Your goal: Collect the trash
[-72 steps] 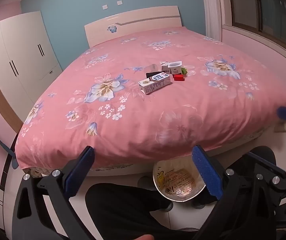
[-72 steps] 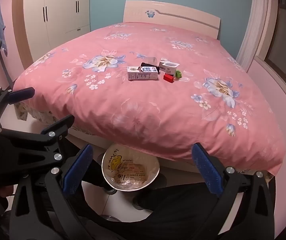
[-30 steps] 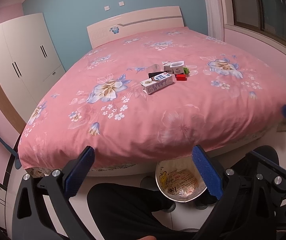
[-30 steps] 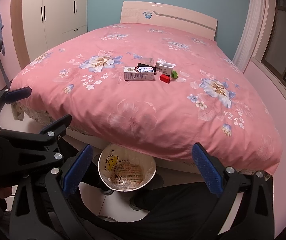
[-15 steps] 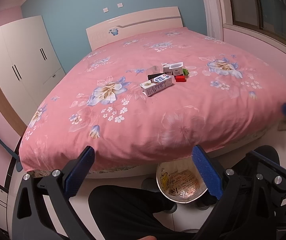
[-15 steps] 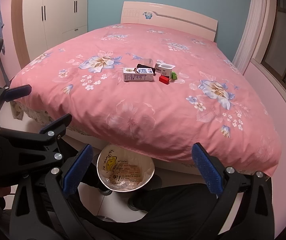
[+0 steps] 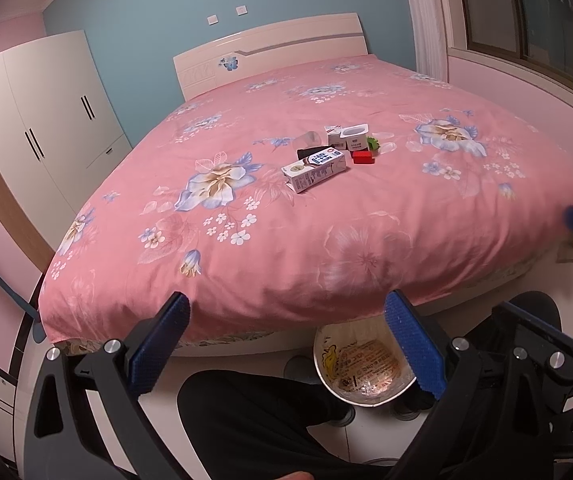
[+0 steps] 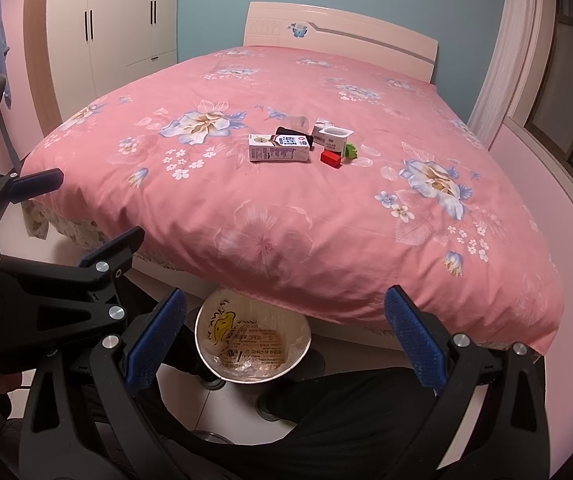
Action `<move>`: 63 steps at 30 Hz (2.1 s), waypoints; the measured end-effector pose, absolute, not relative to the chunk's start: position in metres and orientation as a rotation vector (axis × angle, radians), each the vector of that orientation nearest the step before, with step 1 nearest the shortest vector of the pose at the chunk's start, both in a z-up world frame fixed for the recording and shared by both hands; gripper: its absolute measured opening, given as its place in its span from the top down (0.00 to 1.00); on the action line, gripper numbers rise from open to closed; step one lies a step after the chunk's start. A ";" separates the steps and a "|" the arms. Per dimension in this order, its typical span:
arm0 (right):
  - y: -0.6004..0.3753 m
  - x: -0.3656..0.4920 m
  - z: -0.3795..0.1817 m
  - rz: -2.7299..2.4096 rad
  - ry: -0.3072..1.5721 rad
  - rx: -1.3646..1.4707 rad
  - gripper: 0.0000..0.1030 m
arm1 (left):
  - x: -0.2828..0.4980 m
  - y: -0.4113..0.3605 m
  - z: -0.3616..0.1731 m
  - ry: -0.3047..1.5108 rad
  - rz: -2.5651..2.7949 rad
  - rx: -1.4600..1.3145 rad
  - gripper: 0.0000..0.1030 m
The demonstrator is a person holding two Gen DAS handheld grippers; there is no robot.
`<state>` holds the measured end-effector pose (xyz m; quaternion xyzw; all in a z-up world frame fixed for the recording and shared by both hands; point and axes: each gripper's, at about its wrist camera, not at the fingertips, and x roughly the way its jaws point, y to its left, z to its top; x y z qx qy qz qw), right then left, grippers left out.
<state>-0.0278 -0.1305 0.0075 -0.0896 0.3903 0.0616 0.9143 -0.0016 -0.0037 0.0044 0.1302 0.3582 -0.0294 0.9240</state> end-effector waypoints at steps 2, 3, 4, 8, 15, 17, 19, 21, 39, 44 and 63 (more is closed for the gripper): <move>-0.131 -0.027 0.007 0.128 0.806 -0.179 0.05 | -0.001 -0.003 0.005 0.734 -0.060 0.268 0.04; -0.130 -0.027 0.008 0.129 0.807 -0.179 0.05 | 0.000 -0.002 0.006 0.732 -0.058 0.269 0.04; -0.130 -0.027 0.008 0.128 0.805 -0.183 0.05 | 0.000 -0.002 0.006 0.732 -0.058 0.270 0.04; -0.131 -0.026 0.010 0.130 0.807 -0.183 0.05 | 0.000 -0.002 0.006 0.732 -0.057 0.269 0.04; -0.130 -0.026 0.010 0.129 0.808 -0.184 0.05 | 0.000 -0.002 0.006 0.731 -0.060 0.271 0.04; -0.130 -0.026 0.010 0.129 0.806 -0.186 0.05 | 0.001 -0.001 0.006 0.733 -0.059 0.268 0.04; -0.130 -0.026 0.010 0.130 0.808 -0.184 0.05 | 0.000 -0.002 0.006 0.732 -0.058 0.271 0.04; -0.129 -0.027 0.010 0.130 0.807 -0.185 0.05 | 0.000 -0.002 0.006 0.732 -0.059 0.269 0.04; -0.127 -0.011 0.002 0.157 0.842 -0.186 0.05 | 0.012 -0.004 -0.003 0.754 -0.112 0.300 0.04; -0.129 -0.001 -0.005 0.177 0.856 -0.180 0.05 | 0.024 -0.001 -0.007 0.793 -0.155 0.250 0.03; -0.173 0.056 -0.006 0.288 0.857 -0.123 0.05 | 0.077 0.004 -0.017 0.834 -0.180 0.327 0.03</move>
